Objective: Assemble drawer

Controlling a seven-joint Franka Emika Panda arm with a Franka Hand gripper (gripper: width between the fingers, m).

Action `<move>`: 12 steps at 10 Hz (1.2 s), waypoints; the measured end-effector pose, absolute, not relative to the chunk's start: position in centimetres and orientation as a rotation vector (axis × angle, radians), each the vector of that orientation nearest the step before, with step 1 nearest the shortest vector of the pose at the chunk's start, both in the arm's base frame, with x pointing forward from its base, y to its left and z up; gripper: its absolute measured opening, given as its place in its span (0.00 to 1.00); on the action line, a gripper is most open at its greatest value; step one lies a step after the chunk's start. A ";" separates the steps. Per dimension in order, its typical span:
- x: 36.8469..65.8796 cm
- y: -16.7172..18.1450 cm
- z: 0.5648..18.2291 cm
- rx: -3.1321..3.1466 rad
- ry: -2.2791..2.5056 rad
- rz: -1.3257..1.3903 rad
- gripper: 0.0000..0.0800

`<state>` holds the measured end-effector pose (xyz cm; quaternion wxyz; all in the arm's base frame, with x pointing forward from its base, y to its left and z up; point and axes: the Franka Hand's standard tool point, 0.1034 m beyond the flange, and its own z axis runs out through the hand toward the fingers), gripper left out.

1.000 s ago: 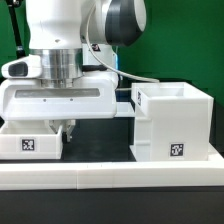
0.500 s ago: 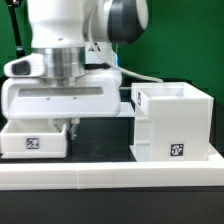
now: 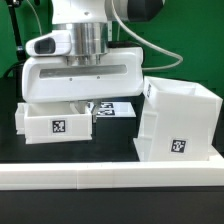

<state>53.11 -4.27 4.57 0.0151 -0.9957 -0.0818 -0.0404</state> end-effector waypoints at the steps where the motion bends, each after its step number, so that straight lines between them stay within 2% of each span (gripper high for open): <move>1: 53.1 -4.4 4.6 -3.090 -0.383 -0.127 0.05; 6: 52.6 -6.4 3.7 -2.959 -1.109 -0.111 0.05; 12: 52.5 -6.2 3.4 -2.715 -1.700 -0.063 0.05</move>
Offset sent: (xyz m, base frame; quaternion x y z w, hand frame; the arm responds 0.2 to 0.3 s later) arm -0.0032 -0.0109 -0.0047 -0.0431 0.0044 -0.2386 0.9702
